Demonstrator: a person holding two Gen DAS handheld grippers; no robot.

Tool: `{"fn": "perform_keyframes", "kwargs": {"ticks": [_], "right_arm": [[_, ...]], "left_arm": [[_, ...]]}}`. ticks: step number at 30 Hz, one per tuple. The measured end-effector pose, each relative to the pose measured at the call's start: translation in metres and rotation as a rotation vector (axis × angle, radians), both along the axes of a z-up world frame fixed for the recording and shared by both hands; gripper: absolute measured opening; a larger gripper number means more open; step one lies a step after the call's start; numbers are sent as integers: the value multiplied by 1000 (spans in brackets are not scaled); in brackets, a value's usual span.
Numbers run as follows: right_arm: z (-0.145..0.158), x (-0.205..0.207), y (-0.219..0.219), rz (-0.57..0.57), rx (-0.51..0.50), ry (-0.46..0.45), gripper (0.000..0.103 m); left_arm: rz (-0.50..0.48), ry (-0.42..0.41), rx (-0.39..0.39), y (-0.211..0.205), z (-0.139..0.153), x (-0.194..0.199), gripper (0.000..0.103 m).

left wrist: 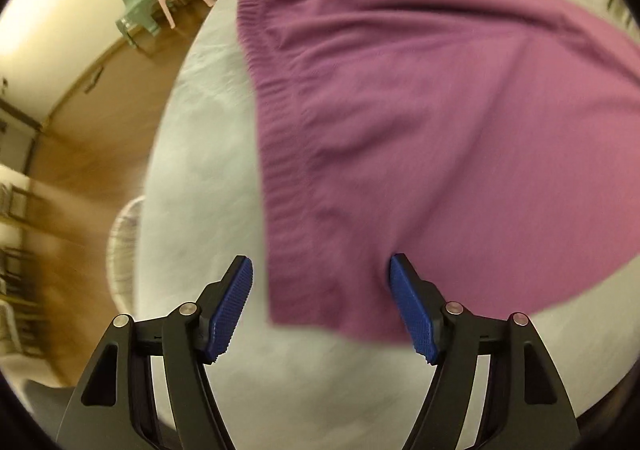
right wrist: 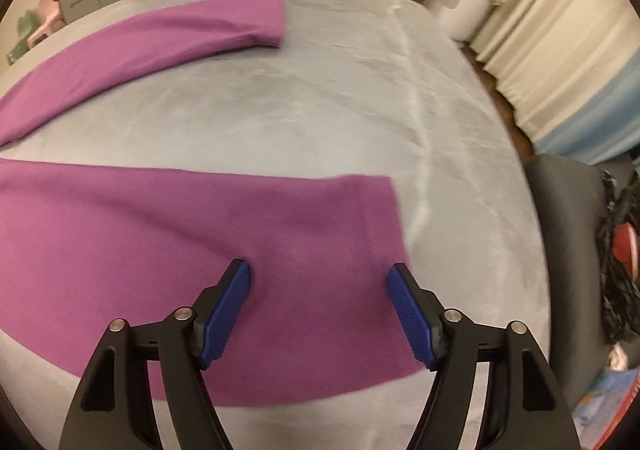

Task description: Fold clothes

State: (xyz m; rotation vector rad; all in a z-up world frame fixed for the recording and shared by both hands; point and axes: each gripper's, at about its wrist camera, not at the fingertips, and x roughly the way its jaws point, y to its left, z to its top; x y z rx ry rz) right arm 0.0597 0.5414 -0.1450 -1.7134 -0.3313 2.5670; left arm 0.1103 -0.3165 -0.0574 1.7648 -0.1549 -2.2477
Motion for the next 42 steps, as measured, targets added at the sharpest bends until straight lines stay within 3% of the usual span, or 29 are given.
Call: {"fn": "perform_keyframes", "kwargs": {"ticks": [3, 5, 7, 10, 13, 17, 21, 23, 25, 30, 33, 35, 37, 38, 40, 42], "right_arm": [[6, -6, 5, -38, 19, -18, 74], [28, -24, -13, -54, 53, 60, 74], [61, -14, -37, -8, -39, 137, 74], [101, -13, -127, 172, -113, 194, 74], [113, -25, -235, 384, -194, 195, 74], [90, -47, -368, 595, -203, 164, 74], [32, -102, -455, 646, -166, 106, 74], [21, -148, -503, 633, -137, 24, 73], [-2, -177, -513, 594, -99, -31, 64], [0, -231, -504, 433, -69, 40, 67], [-3, -231, -498, 444, -31, 27, 70], [0, -218, -488, 483, -18, 25, 70], [18, -191, -449, 472, -63, 96, 70], [26, -185, -436, 458, -97, 109, 70], [32, -159, -384, 414, -149, 113, 71], [29, -130, -334, 362, -137, 93, 71]], "left_arm": [[15, 11, -78, 3, 11, 7, 70], [14, 147, -9, 13, 42, 4, 70], [3, 252, 71, 25, 61, -11, 70], [-41, 318, 164, 60, 63, -66, 70], [-115, 309, 167, 97, 38, -124, 70], [-138, 275, 137, 124, -5, -168, 70], [-197, 255, 161, 127, -26, -177, 71], [-198, 261, 209, 121, -22, -171, 71], [-240, 215, 228, 122, -19, -167, 71], [-429, 147, 254, 143, -19, -141, 71], [-460, 130, 293, 138, -18, -135, 69], [-436, 159, 344, 122, -7, -135, 69], [-360, 271, 320, 96, 15, -134, 69], [-275, 337, 304, 74, 23, -137, 69], [-131, 391, 252, 38, 22, -152, 69], [-11, 381, 221, 9, 9, -165, 68]]}}
